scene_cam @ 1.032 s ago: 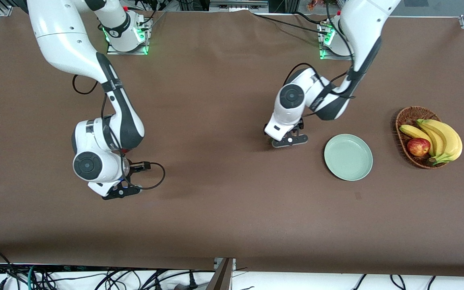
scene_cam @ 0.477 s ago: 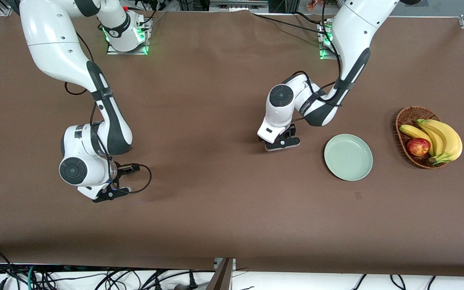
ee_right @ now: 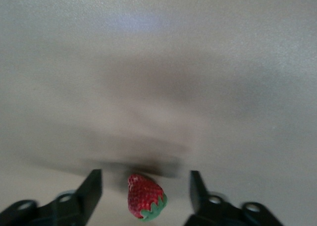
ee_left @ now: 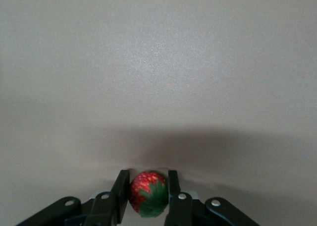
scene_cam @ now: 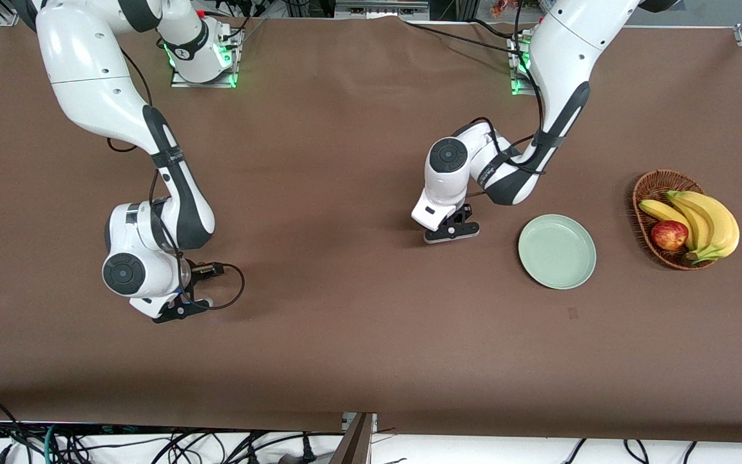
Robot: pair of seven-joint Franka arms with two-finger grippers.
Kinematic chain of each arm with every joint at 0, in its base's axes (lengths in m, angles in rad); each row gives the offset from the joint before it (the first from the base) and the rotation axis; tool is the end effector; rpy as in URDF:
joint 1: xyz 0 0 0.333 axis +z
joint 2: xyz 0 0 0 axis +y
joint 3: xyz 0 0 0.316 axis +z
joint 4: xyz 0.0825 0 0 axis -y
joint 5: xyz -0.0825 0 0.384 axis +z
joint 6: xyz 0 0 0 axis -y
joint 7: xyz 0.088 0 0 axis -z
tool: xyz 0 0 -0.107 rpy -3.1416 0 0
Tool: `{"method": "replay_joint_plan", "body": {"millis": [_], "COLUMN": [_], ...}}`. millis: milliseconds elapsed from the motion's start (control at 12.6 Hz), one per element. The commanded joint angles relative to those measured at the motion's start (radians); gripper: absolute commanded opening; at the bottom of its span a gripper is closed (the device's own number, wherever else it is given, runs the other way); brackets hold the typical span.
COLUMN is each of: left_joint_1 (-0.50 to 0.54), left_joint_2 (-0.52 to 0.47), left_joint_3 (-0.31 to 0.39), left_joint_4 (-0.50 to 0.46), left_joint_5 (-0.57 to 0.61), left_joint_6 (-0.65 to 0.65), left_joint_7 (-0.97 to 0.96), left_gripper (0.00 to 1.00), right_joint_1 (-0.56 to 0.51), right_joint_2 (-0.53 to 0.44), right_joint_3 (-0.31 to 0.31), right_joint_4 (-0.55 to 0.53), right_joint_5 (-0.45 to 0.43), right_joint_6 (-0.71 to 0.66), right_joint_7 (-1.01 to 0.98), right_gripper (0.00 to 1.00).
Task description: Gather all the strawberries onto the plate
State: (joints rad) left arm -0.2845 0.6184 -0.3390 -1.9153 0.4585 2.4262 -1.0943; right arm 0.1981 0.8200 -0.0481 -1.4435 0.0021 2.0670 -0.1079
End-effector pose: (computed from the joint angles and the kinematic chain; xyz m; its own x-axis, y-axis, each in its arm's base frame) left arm 0.5071 -0.3549 0.1785 0.9853 0.1638 0.0481 0.1676 -0.9816 -0.0918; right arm 0.6923 0.1103 0.1849 0.9456 0.2589 -0.1970 0.2665 -0.9638 0.0124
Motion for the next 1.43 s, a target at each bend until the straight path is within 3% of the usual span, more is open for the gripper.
{"method": "replay_joint_plan", "body": {"millis": [0,238,397,556,715,1032,1350], "left_joint_1": [-0.004,-0.001,0.033,0.114,0.204,0.338,0.464], "left_joint_2": [-0.02,-0.046,-0.048,-0.049,-0.066,-0.059,0.007], "left_joint_3": [0.005,0.001,-0.003,-0.003,-0.005,-0.005,-0.006], "left_joint_4": [0.019,0.125,0.218,0.283,0.288,0.271,0.231], "left_joint_5": [0.031,0.017,0.008,-0.061,-0.067,-0.067,-0.174], "left_joint_6": [-0.05,-0.331,-0.522,-0.62,-0.628,-0.596,-0.425], "left_joint_7": [-0.007,0.181,0.404,0.694,0.964,1.245,1.58], "left_gripper": [0.25,0.25,0.25,0.25,0.25,0.26,0.34], "right_joint_1": [-0.014,-0.022,-0.017,0.012,0.085,0.298,0.524], "right_joint_2": [-0.018,-0.019,-0.024,-0.028,-0.029,-0.021,0.037], "right_joint_3": [0.013,0.016,0.021,0.024,0.025,0.056,0.059], "right_joint_4": [-0.035,-0.041,-0.035,-0.031,-0.018,0.041,0.049], "right_joint_5": [0.013,0.015,0.033,0.141,0.212,0.233,0.233], "right_joint_6": [-0.002,-0.021,-0.024,-0.024,-0.021,0.049,0.414], "right_joint_7": [-0.009,-0.006,-0.004,0.014,0.147,0.579,1.011], "right_gripper": [0.31,0.11,0.09,0.09,0.09,0.09,0.09]}}
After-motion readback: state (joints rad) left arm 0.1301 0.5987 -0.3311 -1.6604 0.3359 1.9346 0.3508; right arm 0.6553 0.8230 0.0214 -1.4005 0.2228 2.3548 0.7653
